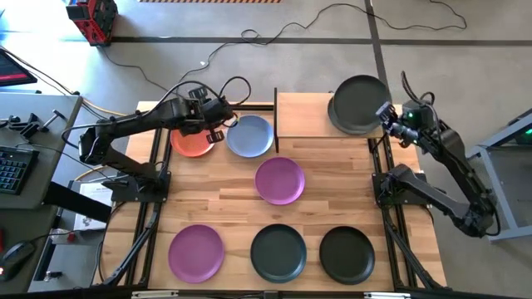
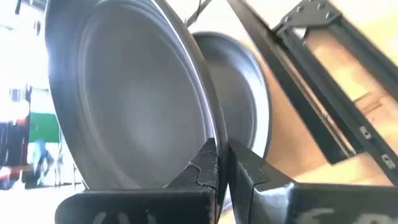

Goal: Place and stack plates onto a shelf
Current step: Stack the top black plate on top of the other black plate on the shelf

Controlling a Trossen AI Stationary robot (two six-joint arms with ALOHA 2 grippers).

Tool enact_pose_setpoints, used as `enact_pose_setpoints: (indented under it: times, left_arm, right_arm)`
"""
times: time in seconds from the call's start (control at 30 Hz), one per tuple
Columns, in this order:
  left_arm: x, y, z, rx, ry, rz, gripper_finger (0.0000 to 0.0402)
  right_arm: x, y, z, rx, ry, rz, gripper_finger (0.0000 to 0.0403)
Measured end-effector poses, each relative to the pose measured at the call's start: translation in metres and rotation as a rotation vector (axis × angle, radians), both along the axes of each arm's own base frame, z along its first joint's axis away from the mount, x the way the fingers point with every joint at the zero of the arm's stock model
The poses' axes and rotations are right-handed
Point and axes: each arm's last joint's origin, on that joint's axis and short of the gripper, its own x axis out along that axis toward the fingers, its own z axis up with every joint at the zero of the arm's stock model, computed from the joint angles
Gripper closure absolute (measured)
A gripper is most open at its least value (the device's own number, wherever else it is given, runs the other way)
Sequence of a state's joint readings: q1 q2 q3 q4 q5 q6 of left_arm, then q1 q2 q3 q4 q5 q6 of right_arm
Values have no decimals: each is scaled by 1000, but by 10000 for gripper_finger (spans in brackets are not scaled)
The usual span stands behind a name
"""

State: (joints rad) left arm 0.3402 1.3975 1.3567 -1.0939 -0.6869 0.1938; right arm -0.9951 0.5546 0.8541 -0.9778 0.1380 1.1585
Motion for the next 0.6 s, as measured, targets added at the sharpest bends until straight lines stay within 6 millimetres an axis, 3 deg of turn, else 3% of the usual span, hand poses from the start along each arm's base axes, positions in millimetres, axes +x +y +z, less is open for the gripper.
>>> enact_pose_setpoints:
  times: [0.6]
  left_arm:
    - [-3, 6, 0, -12, -9, 27, 286]
  right_arm:
    - [19, -30, -14, 96, 44, -28, 403]
